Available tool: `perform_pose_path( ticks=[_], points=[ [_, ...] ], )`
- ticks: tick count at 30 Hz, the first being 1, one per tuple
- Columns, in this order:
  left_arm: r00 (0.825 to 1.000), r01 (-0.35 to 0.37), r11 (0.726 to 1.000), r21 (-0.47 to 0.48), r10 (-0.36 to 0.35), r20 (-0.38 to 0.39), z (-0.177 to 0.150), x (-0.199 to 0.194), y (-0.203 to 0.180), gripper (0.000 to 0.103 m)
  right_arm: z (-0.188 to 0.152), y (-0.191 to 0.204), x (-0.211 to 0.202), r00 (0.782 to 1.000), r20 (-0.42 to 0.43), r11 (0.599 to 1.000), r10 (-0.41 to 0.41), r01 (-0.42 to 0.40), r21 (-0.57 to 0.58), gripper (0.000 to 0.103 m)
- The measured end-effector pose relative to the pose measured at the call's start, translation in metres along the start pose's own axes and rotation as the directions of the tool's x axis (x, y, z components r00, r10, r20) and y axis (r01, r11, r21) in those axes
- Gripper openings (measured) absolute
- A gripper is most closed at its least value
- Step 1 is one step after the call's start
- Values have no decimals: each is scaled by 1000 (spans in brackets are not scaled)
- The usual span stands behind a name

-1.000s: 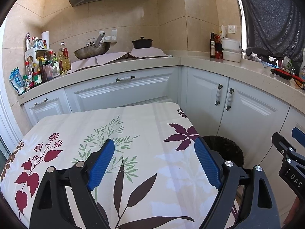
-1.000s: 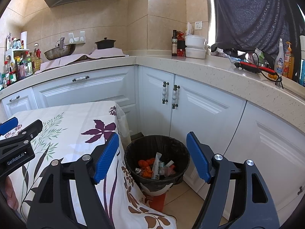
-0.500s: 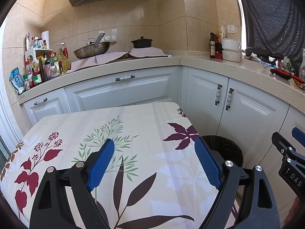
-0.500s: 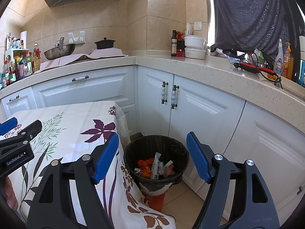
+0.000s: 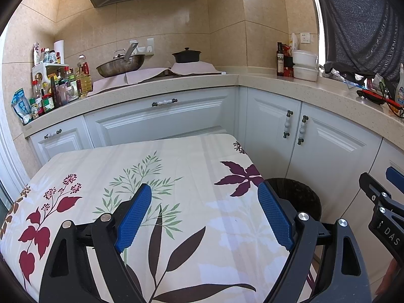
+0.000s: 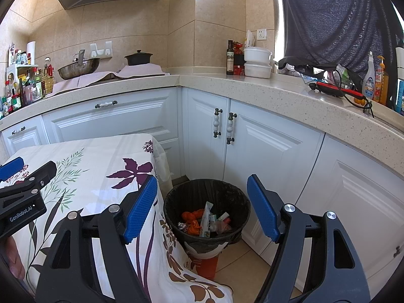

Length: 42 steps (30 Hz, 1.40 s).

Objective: Collect trash

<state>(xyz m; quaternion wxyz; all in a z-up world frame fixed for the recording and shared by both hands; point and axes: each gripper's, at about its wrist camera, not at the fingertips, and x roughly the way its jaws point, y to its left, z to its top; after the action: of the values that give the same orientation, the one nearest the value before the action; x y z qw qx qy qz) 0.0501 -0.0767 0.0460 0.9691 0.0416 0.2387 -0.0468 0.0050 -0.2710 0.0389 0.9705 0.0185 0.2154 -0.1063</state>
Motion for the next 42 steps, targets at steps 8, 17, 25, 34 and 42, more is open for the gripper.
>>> perform_pose_path(
  ticks=[8, 17, 25, 34, 42],
  points=[
    [1000, 3, 1000, 0, -3, -3, -1, 0, -3, 83, 0, 0, 0, 1000, 1, 1000, 0, 0, 0, 72],
    [1000, 10, 1000, -5, -10, -3, -1, 0, -4, 83, 0, 0, 0, 1000, 1, 1000, 0, 0, 0, 72],
    [1000, 15, 1000, 3, -15, 4, -4, -2, -7, 83, 0, -1, 0, 1000, 1, 1000, 0, 0, 0, 72],
    [1000, 18, 1000, -1, -18, 6, -4, -3, -7, 83, 0, -2, 0, 1000, 1, 1000, -1, 1, 1, 72],
    [1000, 22, 1000, 0, -22, 4, -3, -3, -4, 84, 0, -1, 0, 1000, 1, 1000, -1, 1, 1, 72]
  ],
)
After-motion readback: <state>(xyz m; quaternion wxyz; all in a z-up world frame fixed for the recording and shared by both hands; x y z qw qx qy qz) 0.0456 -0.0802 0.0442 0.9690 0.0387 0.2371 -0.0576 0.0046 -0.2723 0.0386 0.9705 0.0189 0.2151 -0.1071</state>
